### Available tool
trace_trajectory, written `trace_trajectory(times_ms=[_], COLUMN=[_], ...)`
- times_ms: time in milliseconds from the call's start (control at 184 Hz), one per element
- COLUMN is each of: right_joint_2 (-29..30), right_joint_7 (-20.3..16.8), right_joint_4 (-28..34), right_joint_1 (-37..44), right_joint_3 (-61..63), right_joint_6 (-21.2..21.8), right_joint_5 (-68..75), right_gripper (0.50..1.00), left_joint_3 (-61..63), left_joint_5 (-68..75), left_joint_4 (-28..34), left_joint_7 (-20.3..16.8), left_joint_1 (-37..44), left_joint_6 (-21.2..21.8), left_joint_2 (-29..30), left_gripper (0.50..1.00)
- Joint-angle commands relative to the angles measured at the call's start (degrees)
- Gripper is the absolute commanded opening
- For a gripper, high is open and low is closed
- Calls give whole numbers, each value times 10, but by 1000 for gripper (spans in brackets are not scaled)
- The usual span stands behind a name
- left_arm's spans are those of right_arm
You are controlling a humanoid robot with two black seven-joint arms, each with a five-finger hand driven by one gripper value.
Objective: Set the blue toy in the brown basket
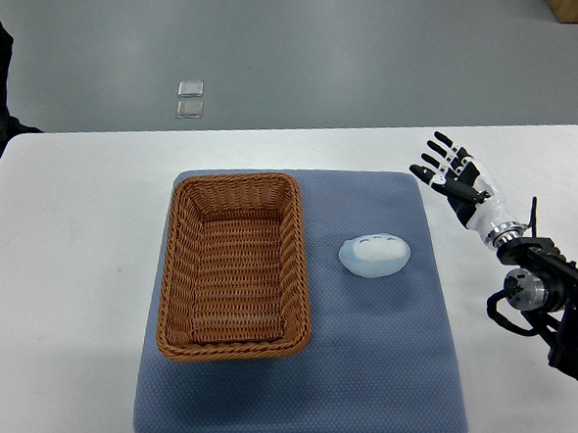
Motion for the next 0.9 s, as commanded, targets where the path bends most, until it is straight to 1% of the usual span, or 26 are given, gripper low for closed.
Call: trace_trajectory(times_ms=[0,347,656,764,894], right_joint_2=[-1,-6,-10,-20,-48], right_joint_7=[0,1,14,17,25], right_joint_4=[0,4,13,32,80], right_joint_1=[0,4,11,16,18], right_joint_3=[0,-14,-12,-13,-13], right_joint_6=[0,5,7,7,7], right_joint_5=[-1,-15,-121,-174,-255], right_gripper=[911,911,909,907,907], left_joint_3=[0,0,1,2,3], left_joint_5=[0,0,0,0,0], left_joint_4=[0,1,1,2,4], left_joint_7=[0,0,0,-1,0], left_joint_1=[0,0,0,0,0], left_joint_6=[1,1,1,1,1], left_joint_2=[0,0,0,0,0], left_gripper=[1000,1000,1000,1000,1000])
